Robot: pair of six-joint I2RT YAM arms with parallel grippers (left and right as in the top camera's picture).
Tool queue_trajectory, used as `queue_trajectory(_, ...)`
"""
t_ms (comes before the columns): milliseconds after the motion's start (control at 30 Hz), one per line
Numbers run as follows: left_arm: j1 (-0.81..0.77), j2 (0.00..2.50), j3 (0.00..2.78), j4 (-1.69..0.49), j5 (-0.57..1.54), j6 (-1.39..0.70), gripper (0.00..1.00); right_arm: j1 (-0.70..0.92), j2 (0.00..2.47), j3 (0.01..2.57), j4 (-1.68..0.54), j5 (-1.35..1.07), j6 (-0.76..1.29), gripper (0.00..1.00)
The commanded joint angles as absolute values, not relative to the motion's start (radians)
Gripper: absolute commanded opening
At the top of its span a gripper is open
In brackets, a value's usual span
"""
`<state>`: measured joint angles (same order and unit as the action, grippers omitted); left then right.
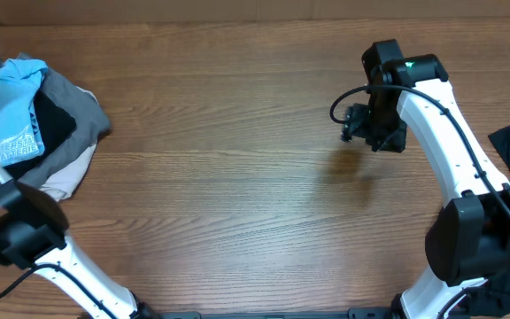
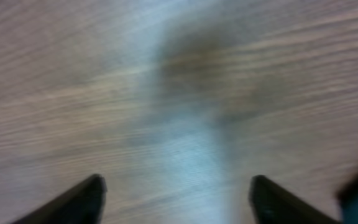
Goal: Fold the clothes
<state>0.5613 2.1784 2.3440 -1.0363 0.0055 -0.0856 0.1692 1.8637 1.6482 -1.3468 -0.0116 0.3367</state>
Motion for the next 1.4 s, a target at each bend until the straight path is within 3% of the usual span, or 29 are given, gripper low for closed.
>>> queue_trajectory(0, 0.374, 2.124, 2.354, -1.073, 0.054, -0.003, 1.0, 0.168, 1.847, 1.663, -1.26, -0.115, 0.341, 1.0)
queue_trajectory(167, 0.129, 2.124, 2.354, -1.237, 0.053, 0.021, 1.0, 0.168, 1.847, 1.675, -1.1, -0.168, 0.301, 1.0)
queue_trajectory(300, -0.001, 2.124, 2.354, -1.544, 0.049, -0.007, 1.0, 0.162, 1.827, 1.762, -1.182, -0.157, 0.254, 1.0)
queue_trajectory(400, -0.031, 2.124, 2.353, -1.682, 0.042, -0.008, 1.0, 0.149, 1.773, 1.778, -1.196, -0.158, 0.255, 1.0)
queue_trajectory(533, -0.033, 2.111, 2.34, -1.69, 0.052, -0.061, 1.0, 0.125, 1.647, 1.777, -1.25, -0.113, 0.256, 1.0)
queue_trajectory(700, -0.033, 1.884, 2.065, -1.69, 0.034, -0.094, 1.0, 0.123, 1.426, 1.708, -1.341, -0.016, 0.259, 1.0)
queue_trajectory(800, -0.033, 1.715, 1.888, -1.615, -0.032, -0.141, 0.99, 0.123, 1.269, 1.58, -1.26, -0.015, 0.262, 1.0)
queue_trajectory(1000, -0.033, 1.182, 1.445, -1.169, -0.043, -0.097, 0.99, 0.123, 0.746, 1.085, -0.985, 0.119, 0.262, 1.0)
queue_trajectory(1133, -0.033, 0.876, 1.221, -0.935, -0.115, -0.097, 1.0, 0.123, 0.547, 0.91, -0.966, 0.21, 0.262, 1.0)
queue_trajectory(1233, -0.033, 0.753, 1.168, -0.886, -0.131, -0.097, 1.0, 0.123, 0.509, 0.873, -1.036, 0.209, 0.262, 1.0)
queue_trajectory(1367, -0.033, 0.676, 1.168, -0.98, -0.131, -0.097, 1.0, 0.123, 0.511, 0.871, -1.183, 0.209, 0.262, 1.0)
